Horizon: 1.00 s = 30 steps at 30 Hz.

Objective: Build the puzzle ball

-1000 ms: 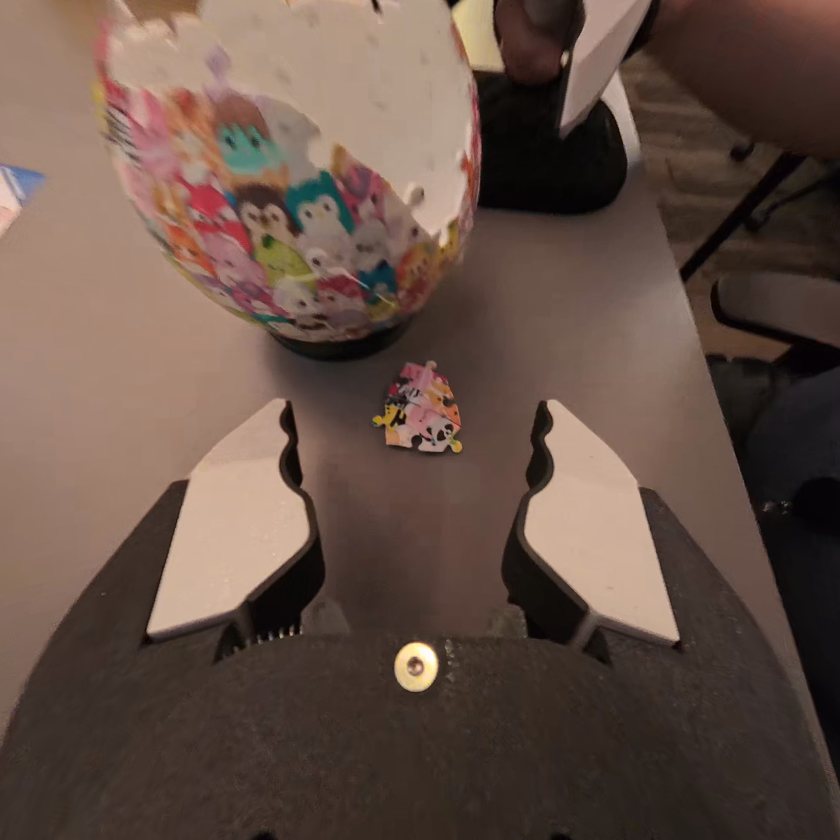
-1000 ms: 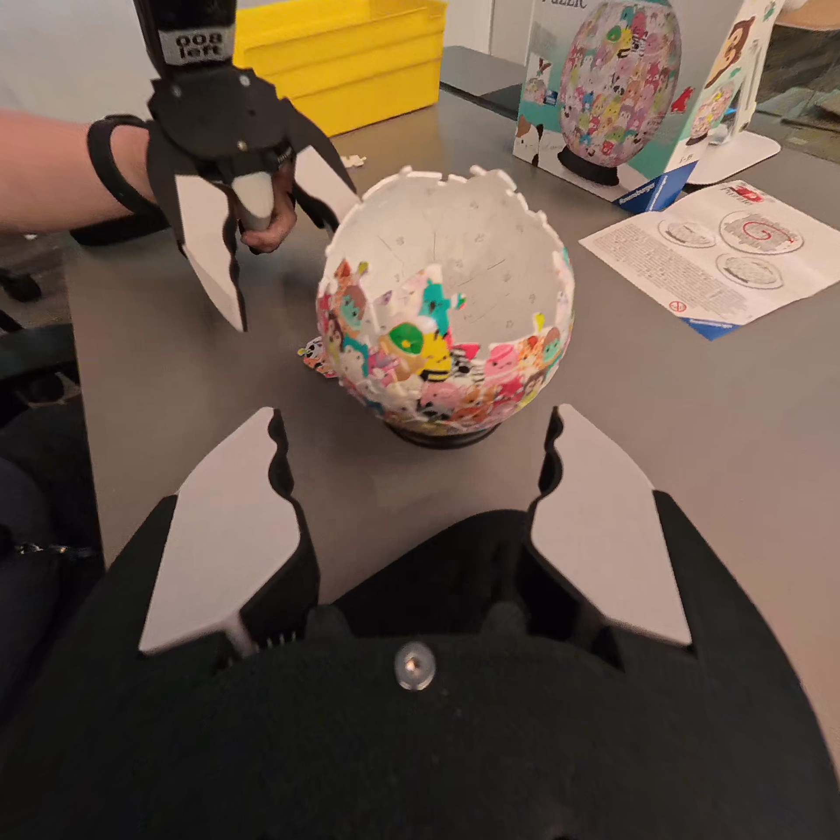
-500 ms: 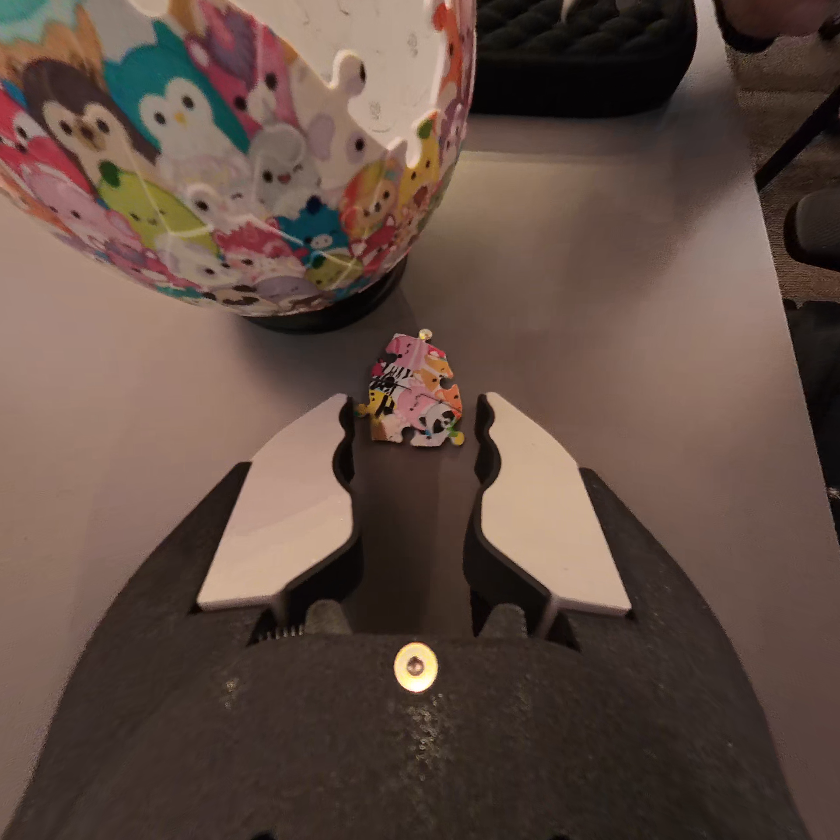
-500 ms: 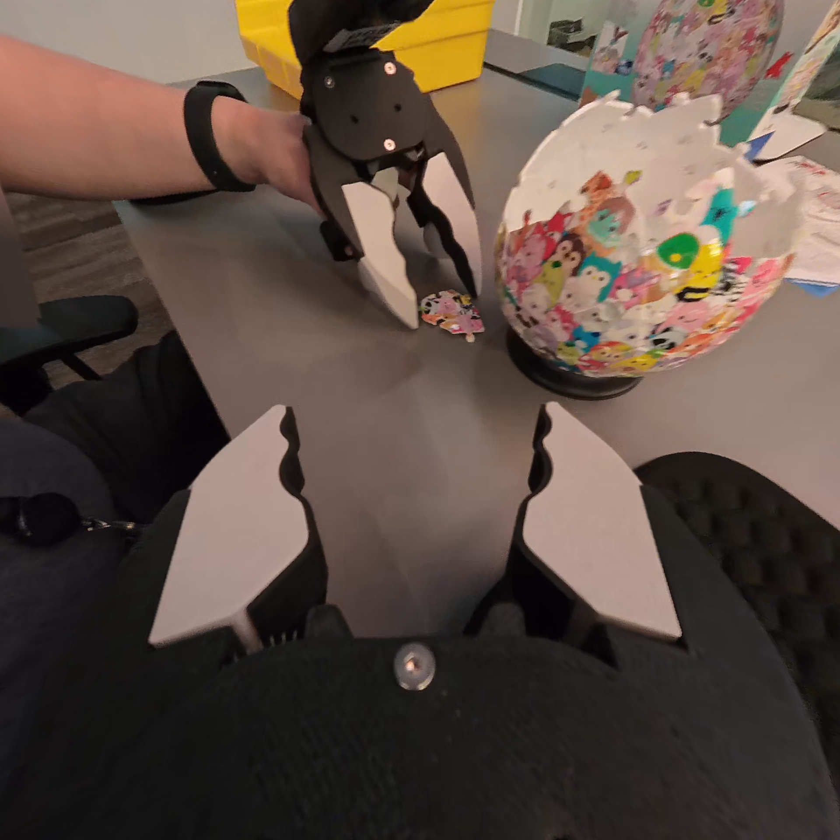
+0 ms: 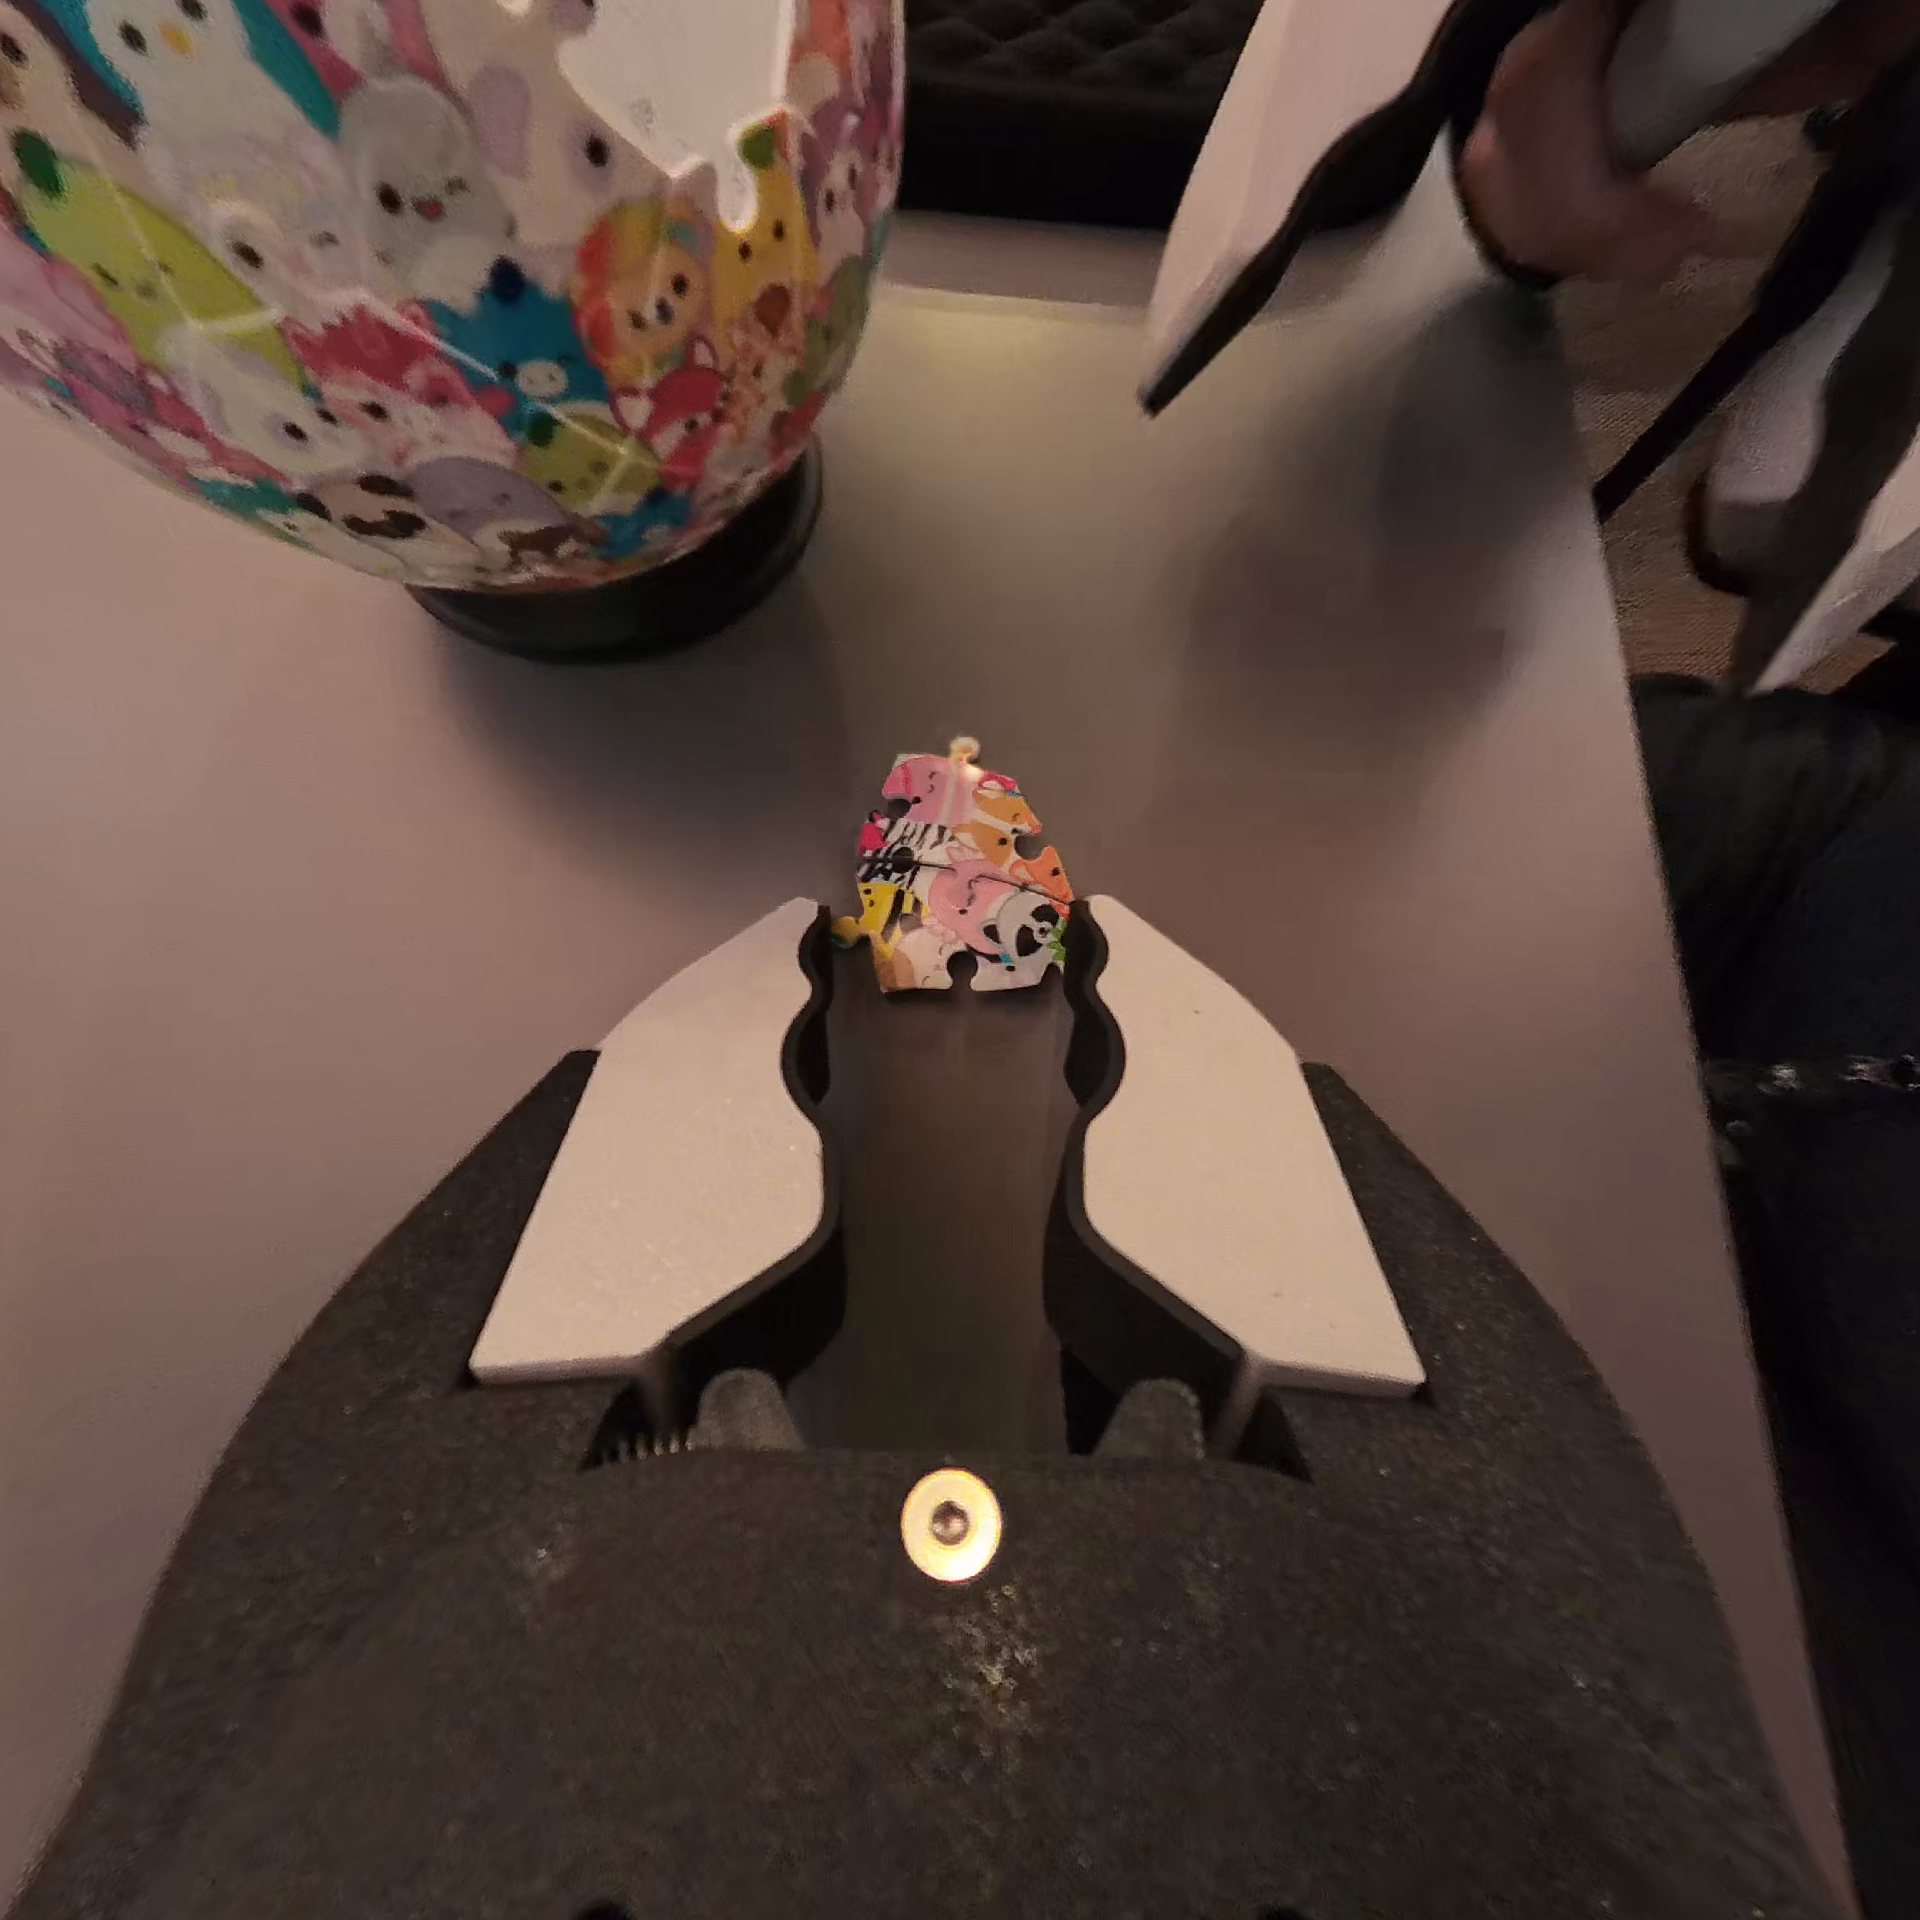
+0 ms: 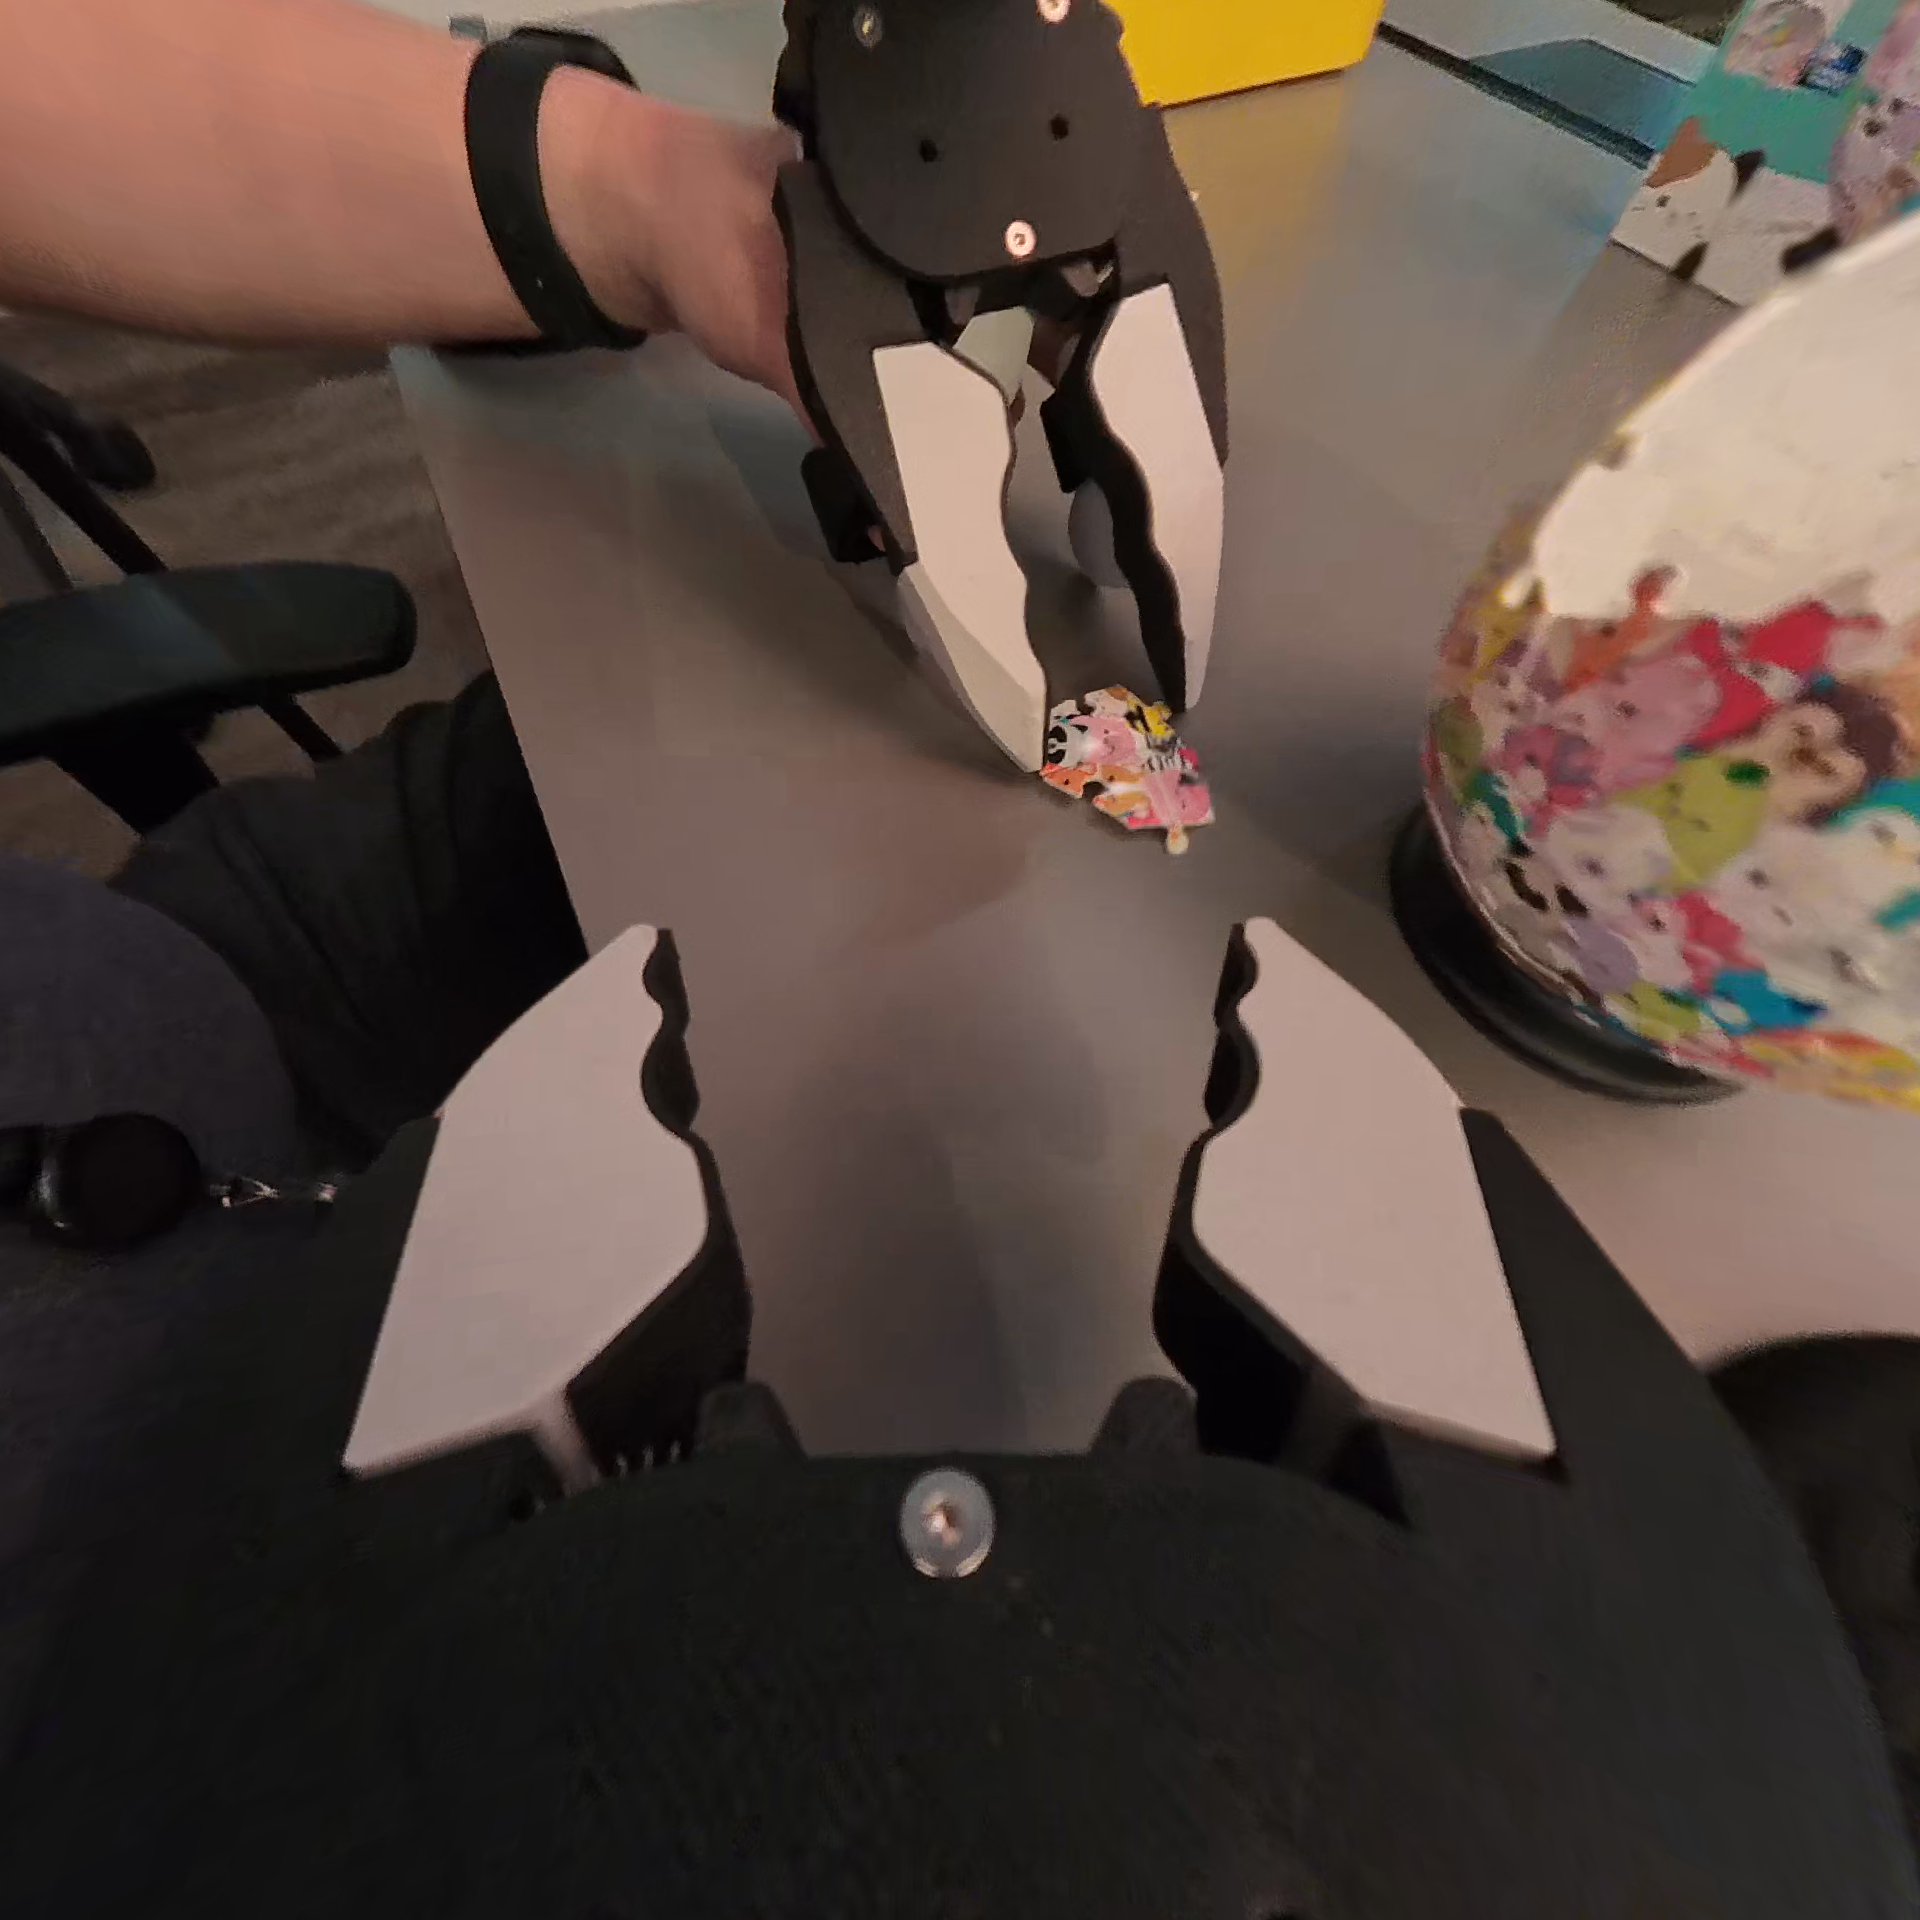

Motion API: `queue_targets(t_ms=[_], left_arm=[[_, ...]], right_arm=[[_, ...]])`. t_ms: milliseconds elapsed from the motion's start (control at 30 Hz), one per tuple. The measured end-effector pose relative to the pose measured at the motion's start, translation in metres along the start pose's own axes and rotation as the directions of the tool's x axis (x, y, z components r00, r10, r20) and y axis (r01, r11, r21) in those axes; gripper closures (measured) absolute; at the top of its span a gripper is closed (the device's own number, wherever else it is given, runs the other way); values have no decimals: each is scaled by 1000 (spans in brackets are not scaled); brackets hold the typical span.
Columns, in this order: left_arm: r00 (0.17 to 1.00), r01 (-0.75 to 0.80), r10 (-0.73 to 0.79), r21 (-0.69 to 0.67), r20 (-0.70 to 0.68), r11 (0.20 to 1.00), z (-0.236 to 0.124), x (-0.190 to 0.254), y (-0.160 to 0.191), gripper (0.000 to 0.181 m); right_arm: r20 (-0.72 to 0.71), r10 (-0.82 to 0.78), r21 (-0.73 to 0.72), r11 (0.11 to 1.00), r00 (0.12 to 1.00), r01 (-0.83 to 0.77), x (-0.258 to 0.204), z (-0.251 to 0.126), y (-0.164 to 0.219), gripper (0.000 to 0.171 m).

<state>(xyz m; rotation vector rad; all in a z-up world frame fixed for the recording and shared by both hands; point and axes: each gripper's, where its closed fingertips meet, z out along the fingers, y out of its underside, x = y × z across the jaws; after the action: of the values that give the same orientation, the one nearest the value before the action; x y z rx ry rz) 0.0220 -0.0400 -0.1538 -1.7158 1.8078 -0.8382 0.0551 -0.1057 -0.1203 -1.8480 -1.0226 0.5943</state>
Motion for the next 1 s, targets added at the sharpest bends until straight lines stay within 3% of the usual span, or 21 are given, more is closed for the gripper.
queue_targets(t_ms=[200,267,433,600,733,767,867,933,1000], left_arm=[[974,179,-162,102,-156,979,-23,24,-8,139],[962,230,-209,114,-175,966,-30,24,-7,139],[916,362,-318,161,-245,918,-41,26,-9,139],[894,406,-345,194,-285,893,-51,30,-12,139],[878,428,-357,188,-318,884,-53,36,-11,139],[874,437,-364,190,-322,879,-53,37,-11,140],[878,446,-378,214,-294,869,-60,31,-12,114],[899,417,-356,248,-256,874,-72,30,-13,111],[926,372,-331,283,-181,884,-82,29,-11,111]], right_arm=[[-21,-240,-20,971,971,240,-10,27,-19,86],[-55,-348,-60,937,936,345,-6,37,-19,98],[-165,-504,-155,862,848,483,4,62,-22,105],[-302,-633,-179,772,713,609,4,69,-40,142],[-318,-640,-197,766,700,612,4,75,-45,153],[-305,-645,-191,762,700,619,1,76,-45,166],[-271,-594,-161,804,757,573,-3,79,-41,166],[-215,-416,-66,909,884,412,-10,79,-44,168],[-96,-128,111,984,987,139,-22,72,-60,168]])
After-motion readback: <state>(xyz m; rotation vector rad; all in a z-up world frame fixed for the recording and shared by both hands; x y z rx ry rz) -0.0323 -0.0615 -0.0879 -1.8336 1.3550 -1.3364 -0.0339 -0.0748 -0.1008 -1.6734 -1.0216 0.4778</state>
